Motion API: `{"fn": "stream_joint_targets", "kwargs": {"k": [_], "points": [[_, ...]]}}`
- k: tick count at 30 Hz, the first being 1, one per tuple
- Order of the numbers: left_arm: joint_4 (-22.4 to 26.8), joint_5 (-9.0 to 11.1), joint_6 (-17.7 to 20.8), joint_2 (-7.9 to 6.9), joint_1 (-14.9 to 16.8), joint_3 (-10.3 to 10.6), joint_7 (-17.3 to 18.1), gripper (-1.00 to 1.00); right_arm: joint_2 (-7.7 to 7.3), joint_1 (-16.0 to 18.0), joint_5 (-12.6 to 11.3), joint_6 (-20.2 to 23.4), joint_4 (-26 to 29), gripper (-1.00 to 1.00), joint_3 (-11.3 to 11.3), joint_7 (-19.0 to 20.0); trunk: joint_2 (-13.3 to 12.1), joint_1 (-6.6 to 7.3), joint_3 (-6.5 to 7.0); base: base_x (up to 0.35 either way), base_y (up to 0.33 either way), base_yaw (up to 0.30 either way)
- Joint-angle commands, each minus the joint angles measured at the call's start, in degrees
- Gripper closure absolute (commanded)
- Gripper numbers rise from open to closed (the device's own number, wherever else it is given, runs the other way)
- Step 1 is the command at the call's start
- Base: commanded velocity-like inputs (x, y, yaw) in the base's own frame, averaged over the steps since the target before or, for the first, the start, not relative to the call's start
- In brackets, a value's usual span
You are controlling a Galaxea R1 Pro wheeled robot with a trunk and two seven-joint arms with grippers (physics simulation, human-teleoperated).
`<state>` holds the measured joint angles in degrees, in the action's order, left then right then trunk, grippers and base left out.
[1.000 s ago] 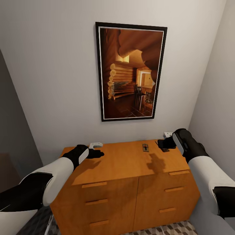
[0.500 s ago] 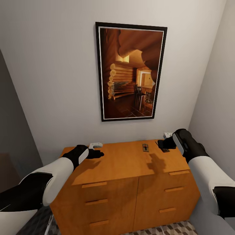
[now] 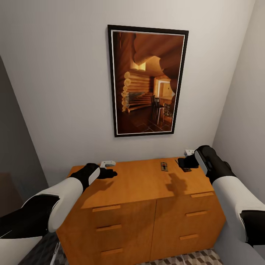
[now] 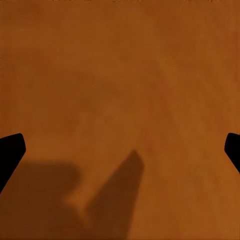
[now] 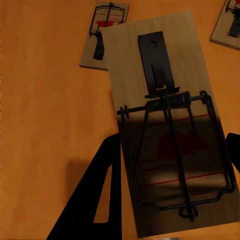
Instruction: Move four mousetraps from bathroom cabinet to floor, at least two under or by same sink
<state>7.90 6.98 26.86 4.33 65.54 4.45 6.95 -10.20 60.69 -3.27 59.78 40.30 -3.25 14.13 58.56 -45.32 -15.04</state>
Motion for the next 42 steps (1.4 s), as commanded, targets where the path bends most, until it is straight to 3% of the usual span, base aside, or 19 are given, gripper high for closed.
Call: {"fn": "stream_joint_targets", "kwargs": {"k": [1, 14, 34, 42], "points": [[0.08, 0.58, 0.30, -0.02, 0.03, 0.47, -0.01, -1.00, -0.11, 0.05, -0.35, 0.22, 0.05, 1.00, -0.27, -0.09, 0.06, -0.01, -0.08, 0.000, 0.000, 0.000], [0.08, 0.58, 0.30, -0.02, 0.04, 0.47, -0.01, -1.00, -1.49, 0.05, -0.21, 0.22, 0.04, 1.00, -0.19, -0.67, 0.06, -0.01, -0.08, 0.000, 0.000, 0.015], [0.37, 0.62, 0.39, -0.52, 0.11, 0.42, -0.01, -1.00, -1.66, 0.05, -0.23, 0.22, 0.04, 1.00, -0.26, -1.01, 0.06, -0.01, -0.08, 0.000, 0.000, 0.243], [1.09, 0.66, 0.43, -0.46, 0.11, 0.22, -0.01, -1.00, -1.59, 0.05, -0.22, 0.22, 0.04, 1.00, -0.27, -1.04, 0.06, -0.01, -0.08, 0.000, 0.000, 0.078]]}}
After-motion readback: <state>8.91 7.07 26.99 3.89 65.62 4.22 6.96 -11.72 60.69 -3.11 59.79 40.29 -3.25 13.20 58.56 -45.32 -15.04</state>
